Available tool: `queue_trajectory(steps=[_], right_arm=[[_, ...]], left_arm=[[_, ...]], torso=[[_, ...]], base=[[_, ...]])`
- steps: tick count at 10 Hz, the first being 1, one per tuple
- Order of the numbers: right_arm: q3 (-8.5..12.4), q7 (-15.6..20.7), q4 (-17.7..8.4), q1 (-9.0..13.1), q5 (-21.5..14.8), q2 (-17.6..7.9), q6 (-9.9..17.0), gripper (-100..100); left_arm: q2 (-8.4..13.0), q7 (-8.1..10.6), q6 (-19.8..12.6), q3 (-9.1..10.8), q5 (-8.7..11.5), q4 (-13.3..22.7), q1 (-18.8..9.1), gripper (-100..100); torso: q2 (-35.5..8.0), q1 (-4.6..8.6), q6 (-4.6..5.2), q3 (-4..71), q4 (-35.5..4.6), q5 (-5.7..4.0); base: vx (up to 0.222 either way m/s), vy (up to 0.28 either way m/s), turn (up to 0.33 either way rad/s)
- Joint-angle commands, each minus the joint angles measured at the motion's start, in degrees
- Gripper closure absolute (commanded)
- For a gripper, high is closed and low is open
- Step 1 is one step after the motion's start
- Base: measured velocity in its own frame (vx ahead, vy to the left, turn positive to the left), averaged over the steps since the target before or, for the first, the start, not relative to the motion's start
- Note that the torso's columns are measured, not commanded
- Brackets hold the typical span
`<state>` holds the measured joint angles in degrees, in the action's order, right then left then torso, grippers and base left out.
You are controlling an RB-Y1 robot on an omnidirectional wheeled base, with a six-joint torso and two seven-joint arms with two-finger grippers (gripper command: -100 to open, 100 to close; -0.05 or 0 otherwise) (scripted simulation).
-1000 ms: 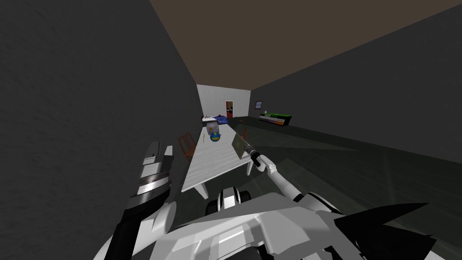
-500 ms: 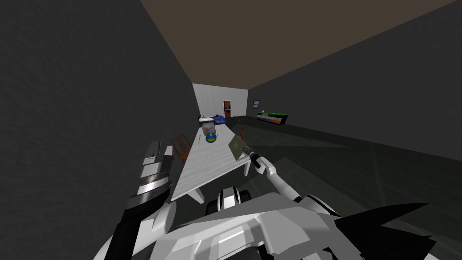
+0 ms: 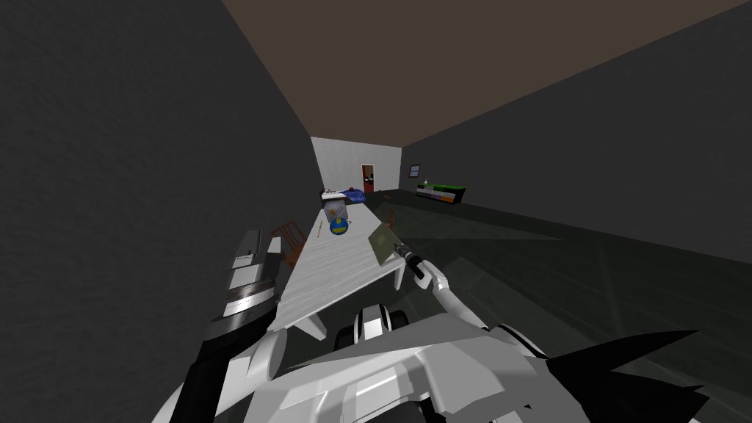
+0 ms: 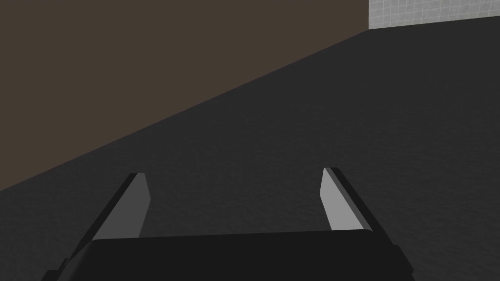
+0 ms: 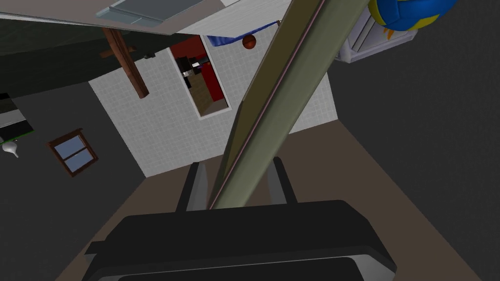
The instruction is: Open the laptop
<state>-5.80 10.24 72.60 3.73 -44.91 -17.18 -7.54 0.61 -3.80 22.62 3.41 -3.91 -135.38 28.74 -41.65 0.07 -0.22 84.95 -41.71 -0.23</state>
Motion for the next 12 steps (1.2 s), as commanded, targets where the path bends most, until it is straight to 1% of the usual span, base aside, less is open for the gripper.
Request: queue_trajectory(steps=[1, 2, 4, 5, 7, 8, 9, 10, 12], right_arm=[[-0.1, 0.0, -1.7, -0.2, 0.5, 0.9, -1.0, 100], [0.4, 0.0, -2.8, -0.6, 1.5, 1.9, -2.5, 100], [1.3, -0.1, -5.0, -1.4, 3.4, 4.0, -5.5, 100], [-0.6, -0.8, -2.0, -1.0, 3.2, 2.4, -2.8, -100], [-4.4, -2.5, 1.2, -0.1, 3.8, 0.9, 0.6, -100], [-5.3, -2.5, 1.2, -0.1, 3.8, 0.9, 1.2, -100], [-7.0, -3.3, 2.8, 0.4, 4.2, 0.1, 3.0, -100], [-7.6, -3.3, 2.8, 0.4, 4.2, 0.1, 3.2, -100], [-11.9, -5.0, 6.1, 1.3, 4.8, -1.4, 7.2, -100]], left_arm=[[0.0, 0.0, 0.0, 0.0, 0.0, 0.0, 0.0, 0], [0.0, 0.0, 0.0, -0.01, 0.0, 0.0, 0.0, 0], [0.0, 0.0, 0.0, 0.0, 0.0, 0.0, 0.0, 0], [0.0, 0.0, 0.0, 0.0, 0.0, 0.0, 0.0, 0], [0.0, 0.0, 0.0, 0.0, 0.0, 0.0, 0.0, 0], [0.0, 0.0, 0.0, -0.01, 0.0, 0.0, 0.0, 0], [0.0, 0.0, 0.0, -0.01, 0.0, 0.0, 0.0, 0], [0.0, 0.0, 0.0, -0.01, 0.0, 0.0, 0.0, 0], [0.0, 0.0, 0.0, -0.01, 0.0, 0.0, 0.0, 0]], torso=[[-0.1, -0.15, -0.05, -0.1, -0.1, 0.06], [-0.1, -0.38, -0.14, -0.1, -0.1, 0.12], [0.0, -0.16, -0.13, 0.0, -0.1, 0.06], [0.0, -0.09, -0.11, 0.0, 0.0, -0.01], [-0.6, -0.2, 0.18, -0.4, -0.5, 0.24], [-0.8, -0.15, 0.22, -0.5, -0.6, 0.24], [-0.8, -0.16, 0.17, -0.5, -0.7, 0.25], [-0.8, -0.14, 0.2, -0.5, -0.6, 0.26], [-0.6, -0.09, 0.23, -0.4, -0.6, 0.23]], base=[[0.016, -0.014, -0.01], [0.022, -0.026, -0.03], [0.063, -0.075, -0.036], [0.039, -0.056, -0.102], [0.014, -0.029, -0.165], [0.01, -0.019, -0.084], [0.012, -0.022, -0.115], [0.008, -0.017, -0.057], [0.015, -0.026, -0.139]])
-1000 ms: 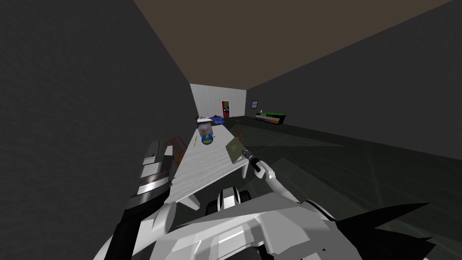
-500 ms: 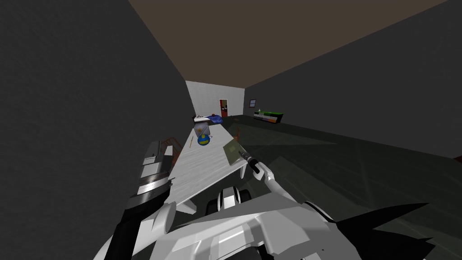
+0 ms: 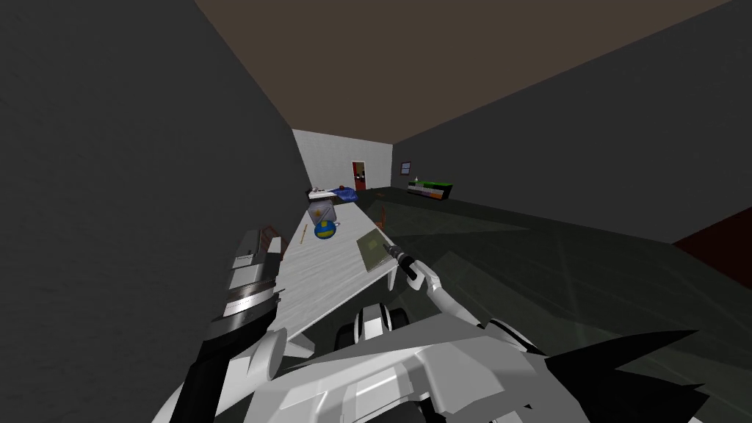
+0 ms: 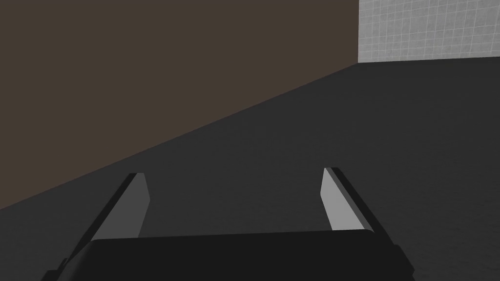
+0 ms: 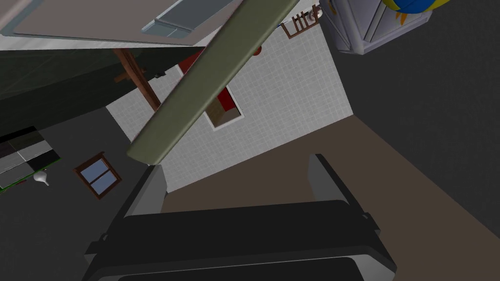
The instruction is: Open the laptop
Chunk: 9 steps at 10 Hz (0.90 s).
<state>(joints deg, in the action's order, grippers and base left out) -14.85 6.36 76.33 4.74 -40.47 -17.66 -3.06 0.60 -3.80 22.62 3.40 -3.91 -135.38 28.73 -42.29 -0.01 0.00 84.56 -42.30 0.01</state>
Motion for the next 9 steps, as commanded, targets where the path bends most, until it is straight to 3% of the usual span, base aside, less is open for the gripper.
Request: queue_trajectory(steps=[1, 2, 4, 5, 6, 7, 8, 9], right_arm=[[-4.9, -2.0, 4.0, 0.7, 0.7, -1.7, 4.7, -100], [-5.6, -2.0, 4.0, 0.7, 0.7, -1.7, 4.7, -100], [-9.4, -3.6, 7.2, 1.6, 1.3, -3.2, 8.3, -100], [-10.3, -3.6, 7.2, 1.6, 1.3, -3.2, 8.7, -100], [-12.6, -4.5, 8.8, 2.1, 1.7, -4.0, 10.7, -100], [-11.7, -4.1, 8.6, 1.7, 1.7, -3.9, 9.9, -100], [-11.9, -4.2, 8.8, 1.7, 1.7, -4.0, 10.3, 0], [-11.9, -4.2, 8.8, 1.7, 1.7, -4.0, 10.2, 0]], left_arm=[[0.0, 0.0, 0.0, 0.0, 0.0, 0.0, 0.0, 0], [0.0, 0.0, 0.0, 0.0, 0.0, 0.0, 0.0, 0], [0.0, 0.0, 0.0, 0.0, 0.0, 0.0, 0.0, 0], [0.0, 0.0, 0.0, 0.0, 0.0, 0.0, 0.0, 0], [0.0, 0.0, 0.0, 0.0, 0.0, 0.0, 0.0, 0], [0.0, 0.0, 0.0, 0.0, 0.0, 0.0, 0.0, 0], [0.0, 0.0, 0.0, 0.0, 0.0, 0.0, 0.0, 0], [0.0, 0.0, 0.0, 0.0, 0.0, 0.0, 0.0, 0]], torso=[[0.0, 0.06, 0.01, 0.0, 0.0, -0.02], [0.1, 0.07, 0.0, 0.0, 0.0, -0.03], [0.0, 0.0, 0.01, 0.0, 0.0, 0.0], [0.0, 0.01, 0.01, 0.0, 0.0, -0.01], [0.0, -0.02, -0.03, 0.0, 0.0, -0.01], [0.0, 0.0, 0.01, 0.0, 0.0, 0.0], [0.0, -0.03, -0.02, 0.0, 0.0, 0.0], [0.0, -0.04, -0.01, 0.0, 0.0, 0.0]], base=[[0.024, -0.037, -0.181], [0.021, -0.028, -0.048], [0.024, -0.03, -0.132], [0.017, -0.023, -0.061], [0.013, -0.023, -0.108], [0.007, -0.01, -0.025], [0.0, 0.0, 0.0], [0.0, 0.0, 0.0]])
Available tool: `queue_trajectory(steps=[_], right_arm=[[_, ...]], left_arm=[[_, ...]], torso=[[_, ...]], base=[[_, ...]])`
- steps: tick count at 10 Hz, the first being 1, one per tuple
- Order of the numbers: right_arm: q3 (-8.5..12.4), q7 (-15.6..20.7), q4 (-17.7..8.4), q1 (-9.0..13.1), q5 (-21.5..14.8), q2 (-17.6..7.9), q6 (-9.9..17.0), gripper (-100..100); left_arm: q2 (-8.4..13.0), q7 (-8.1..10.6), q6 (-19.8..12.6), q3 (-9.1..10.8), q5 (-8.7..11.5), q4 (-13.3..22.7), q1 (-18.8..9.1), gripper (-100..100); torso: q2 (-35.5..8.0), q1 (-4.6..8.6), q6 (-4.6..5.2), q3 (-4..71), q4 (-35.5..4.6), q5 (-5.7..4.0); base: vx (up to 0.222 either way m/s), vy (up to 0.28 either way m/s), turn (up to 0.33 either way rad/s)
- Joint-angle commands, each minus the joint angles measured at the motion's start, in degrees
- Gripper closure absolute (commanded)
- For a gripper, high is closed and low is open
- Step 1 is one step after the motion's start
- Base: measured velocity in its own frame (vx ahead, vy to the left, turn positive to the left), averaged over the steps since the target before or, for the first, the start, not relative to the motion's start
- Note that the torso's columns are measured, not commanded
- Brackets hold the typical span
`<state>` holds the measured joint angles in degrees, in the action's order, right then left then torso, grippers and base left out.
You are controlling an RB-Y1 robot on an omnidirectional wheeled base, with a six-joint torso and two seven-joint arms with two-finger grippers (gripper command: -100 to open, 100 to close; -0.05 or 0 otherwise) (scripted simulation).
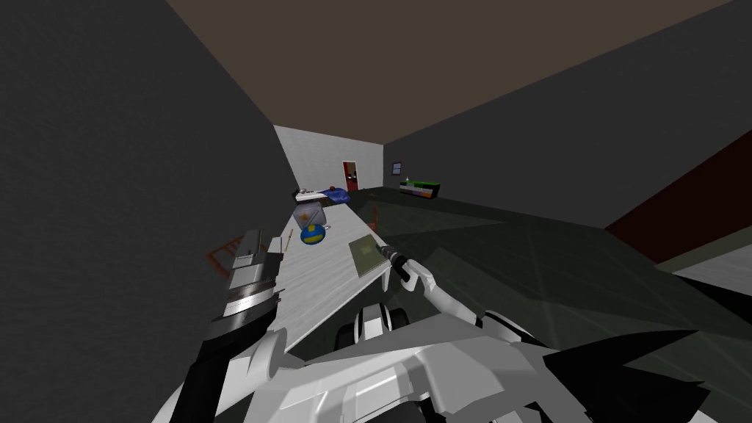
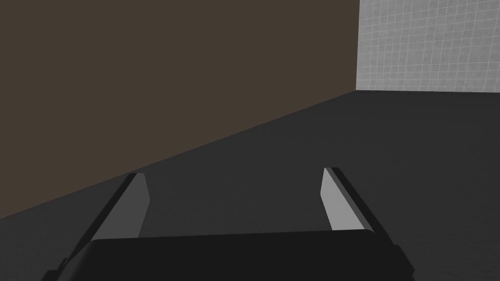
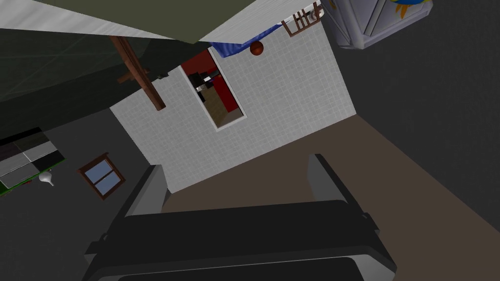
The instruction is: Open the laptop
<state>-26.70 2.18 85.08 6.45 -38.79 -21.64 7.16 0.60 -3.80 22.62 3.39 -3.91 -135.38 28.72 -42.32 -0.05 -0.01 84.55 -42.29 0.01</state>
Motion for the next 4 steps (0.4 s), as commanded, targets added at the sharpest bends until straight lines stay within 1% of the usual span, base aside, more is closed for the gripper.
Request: queue_trajectory(steps=[1, 4], right_arm=[[0.0, 0.0, 0.0, 0.0, 0.0, 0.0, 0.0, 0], [0.0, 0.0, 0.0, 0.0, 0.0, 0.0, 0.0, 0]], left_arm=[[0.0, 0.0, 0.0, 0.0, 0.0, 0.0, 0.0, 0], [0.0, 0.0, 0.0, 0.0, 0.0, 0.0, 0.0, 0]], torso=[[0.0, 0.02, 0.0, 0.0, 0.0, -0.01], [0.0, 0.05, 0.01, 0.0, 0.0, -0.02]], base=[[0.0, 0.0, 0.0], [0.0, 0.0, 0.0]])
